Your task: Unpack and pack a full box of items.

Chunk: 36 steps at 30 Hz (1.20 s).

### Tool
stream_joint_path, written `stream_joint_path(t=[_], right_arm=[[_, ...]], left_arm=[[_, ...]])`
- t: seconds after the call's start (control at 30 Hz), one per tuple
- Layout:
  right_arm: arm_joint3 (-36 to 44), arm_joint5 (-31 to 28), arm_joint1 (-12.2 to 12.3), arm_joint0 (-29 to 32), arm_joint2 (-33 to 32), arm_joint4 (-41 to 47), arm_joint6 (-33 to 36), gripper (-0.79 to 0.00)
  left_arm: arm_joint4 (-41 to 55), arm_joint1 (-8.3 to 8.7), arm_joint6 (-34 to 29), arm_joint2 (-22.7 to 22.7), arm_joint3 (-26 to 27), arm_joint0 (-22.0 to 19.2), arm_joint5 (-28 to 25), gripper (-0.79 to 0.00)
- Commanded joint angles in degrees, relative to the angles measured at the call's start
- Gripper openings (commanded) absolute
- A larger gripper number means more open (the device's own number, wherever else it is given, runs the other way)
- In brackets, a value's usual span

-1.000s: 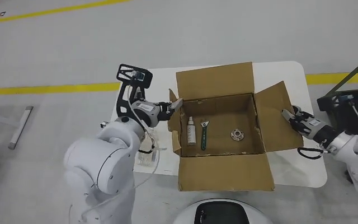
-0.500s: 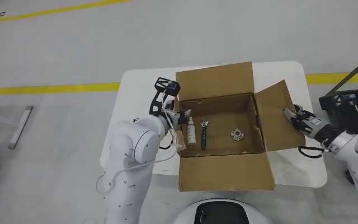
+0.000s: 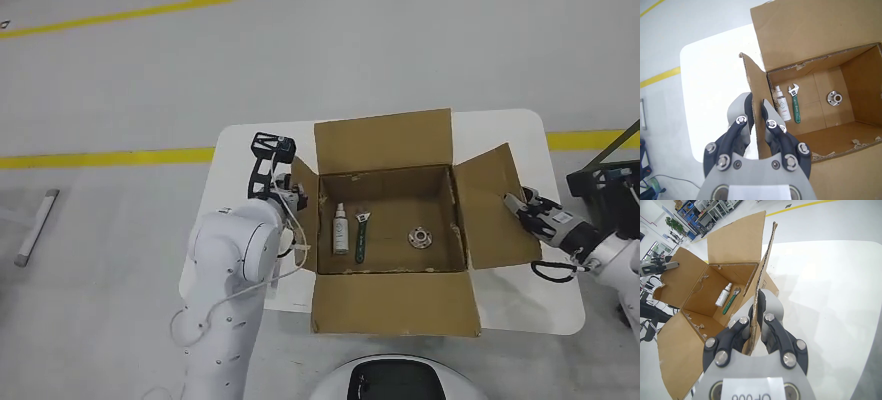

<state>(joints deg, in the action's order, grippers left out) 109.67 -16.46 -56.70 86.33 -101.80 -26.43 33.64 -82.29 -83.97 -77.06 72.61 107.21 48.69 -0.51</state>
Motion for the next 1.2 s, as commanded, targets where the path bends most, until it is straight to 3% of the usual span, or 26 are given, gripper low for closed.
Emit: stream_joint_path(t=[0.0,0.23,0.5,0.93,1.07,1.17], right_arm=[[-0.24,0.02,0.01,0.01,-0.01,-0.07,-0.05,-0.785],[-0.49,0.21,0.04,-0.22,0.34,-0.23,-0.10,-0.785],[-0.89,0.43,0.07,-0.60,0.93,-0.56,-0.22,-0.785],[-1.31,0.69,0.14,-1.42,1.56,-0.87,-0.13,-0.785],[-1.28,0.79,0.15,-1.48,1.66,-0.89,-0.15,-0.785],[-1.18,0.89,0.17,-1.52,1.67,-0.87,-0.12,-0.785]], left_arm=[[-0.65,0.05,0.05,0.04,-0.48,-0.09,0.14,0.000],[-4.44,0.19,0.47,0.12,-2.36,-0.76,1.75,0.000],[-15.75,0.33,1.93,-1.68,-5.53,-1.11,3.25,0.000],[-20.13,-0.14,2.24,-2.62,-11.34,-1.33,4.48,0.000],[-18.92,-0.41,2.17,-2.10,-10.75,-1.70,5.23,0.000],[-15.63,-0.62,2.09,-1.20,-7.35,-1.94,5.16,0.000]])
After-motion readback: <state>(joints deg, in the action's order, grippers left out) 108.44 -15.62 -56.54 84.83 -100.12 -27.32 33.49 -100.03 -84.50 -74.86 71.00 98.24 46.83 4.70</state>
